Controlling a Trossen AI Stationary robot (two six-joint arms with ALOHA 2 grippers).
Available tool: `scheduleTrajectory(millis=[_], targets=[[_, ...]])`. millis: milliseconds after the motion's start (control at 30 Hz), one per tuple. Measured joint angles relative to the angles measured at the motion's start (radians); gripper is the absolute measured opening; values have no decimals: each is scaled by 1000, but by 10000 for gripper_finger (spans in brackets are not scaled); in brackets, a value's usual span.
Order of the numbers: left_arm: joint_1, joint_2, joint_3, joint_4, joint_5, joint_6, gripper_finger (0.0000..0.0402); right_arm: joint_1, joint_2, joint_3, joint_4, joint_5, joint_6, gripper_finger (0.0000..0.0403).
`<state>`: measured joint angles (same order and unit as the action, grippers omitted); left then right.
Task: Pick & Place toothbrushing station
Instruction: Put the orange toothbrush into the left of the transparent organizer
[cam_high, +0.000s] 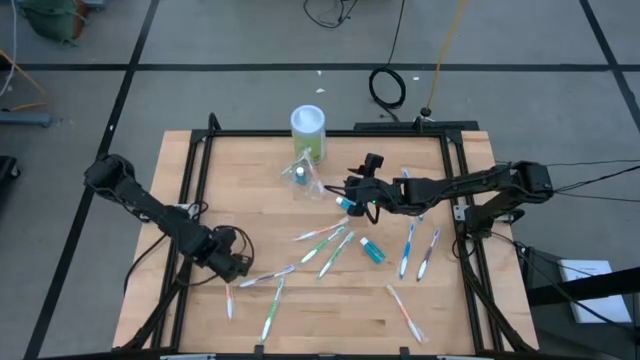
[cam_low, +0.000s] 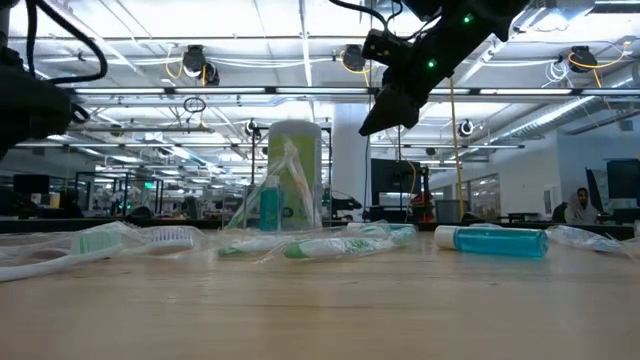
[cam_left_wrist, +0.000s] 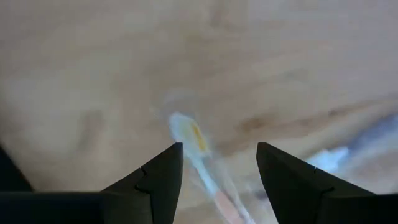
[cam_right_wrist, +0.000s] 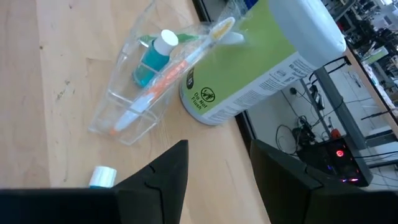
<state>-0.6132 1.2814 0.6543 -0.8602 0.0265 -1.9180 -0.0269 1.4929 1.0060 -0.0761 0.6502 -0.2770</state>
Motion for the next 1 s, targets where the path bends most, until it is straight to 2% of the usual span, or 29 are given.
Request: scheduleTrajectory(millis=[367,567,867,1000], targets=[[-45,104,-16,3,107,-34,211,0,0,0,-3,0,5,165],[-64,157,-14,75,85,103,211,2,0,0,-3,0,28,165],[-52,155,-16,89,93,92,210,2,0,0,-4,0,55,165],[-48,155,-16,108,84,124,177,2,0,0,-4,0,54,165]])
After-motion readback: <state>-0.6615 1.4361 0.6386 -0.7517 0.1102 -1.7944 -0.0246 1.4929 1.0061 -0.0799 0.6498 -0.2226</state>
